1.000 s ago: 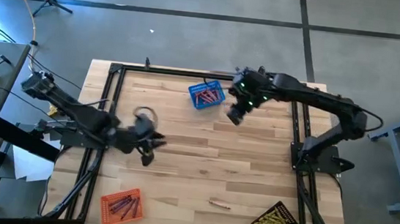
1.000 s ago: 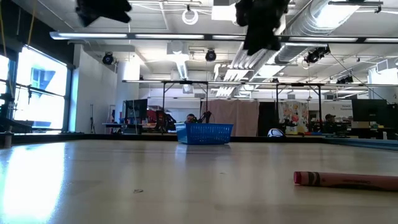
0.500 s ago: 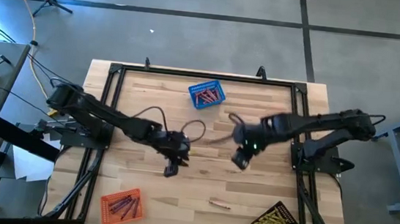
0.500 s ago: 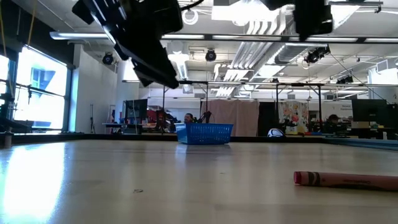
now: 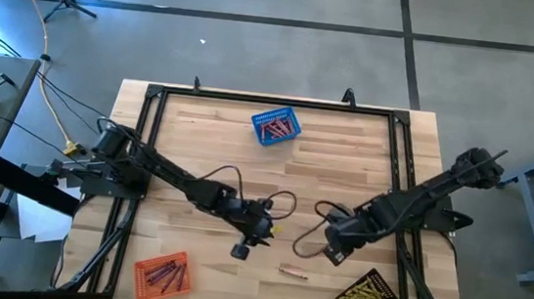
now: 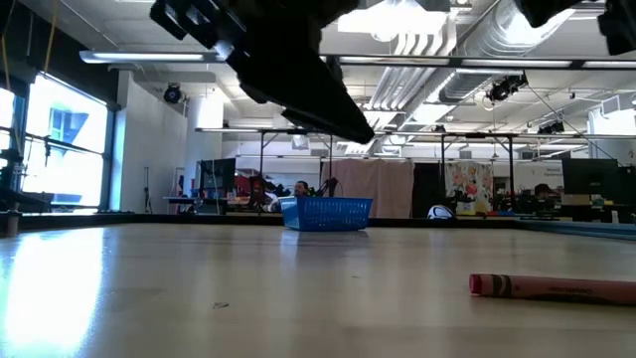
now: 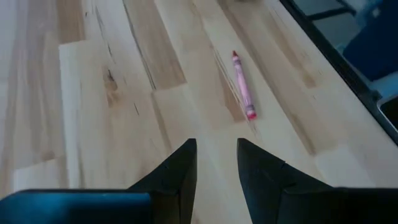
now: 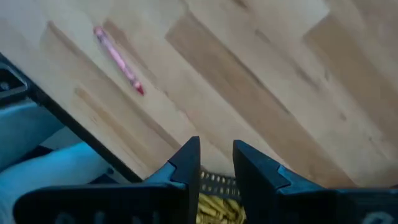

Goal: Sort crayons
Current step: Put the red crayon into the blue bin

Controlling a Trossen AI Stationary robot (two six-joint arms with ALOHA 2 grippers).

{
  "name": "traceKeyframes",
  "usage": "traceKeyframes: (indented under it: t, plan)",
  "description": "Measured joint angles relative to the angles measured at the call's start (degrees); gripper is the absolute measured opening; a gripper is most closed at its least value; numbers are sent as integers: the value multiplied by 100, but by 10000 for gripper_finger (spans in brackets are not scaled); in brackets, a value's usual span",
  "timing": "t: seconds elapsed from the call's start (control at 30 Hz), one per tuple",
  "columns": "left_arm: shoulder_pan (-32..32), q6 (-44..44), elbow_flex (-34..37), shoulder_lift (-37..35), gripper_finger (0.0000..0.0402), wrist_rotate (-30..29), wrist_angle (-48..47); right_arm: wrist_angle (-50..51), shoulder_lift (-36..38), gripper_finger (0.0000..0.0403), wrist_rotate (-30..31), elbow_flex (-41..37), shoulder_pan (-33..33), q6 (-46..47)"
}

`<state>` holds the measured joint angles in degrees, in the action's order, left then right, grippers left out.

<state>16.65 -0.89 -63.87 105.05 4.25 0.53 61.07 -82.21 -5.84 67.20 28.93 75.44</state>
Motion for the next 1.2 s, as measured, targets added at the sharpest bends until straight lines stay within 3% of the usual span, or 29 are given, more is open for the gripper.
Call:
traceKeyframes:
  t: [0.23, 0.4, 0.63, 0.93, 1.2]
  plan:
    - [24, 762, -825, 776, 104, 14, -36, 78, 0, 78, -66, -22, 477, -332]
    - [125, 820, -1350, 1194, 106, 159, -319, 393, 0, 78, -69, -22, 738, -681]
    - [363, 906, -1776, 1608, 140, 508, -744, 506, 0, 78, -74, -22, 1071, -1059]
    - [558, 168, -2370, 1996, 185, -112, -587, 553, -2, 78, -25, -22, 1200, -1384]
    - [769, -380, -2796, 2638, 190, -500, -532, 561, -2, 78, 47, -22, 1239, -1445]
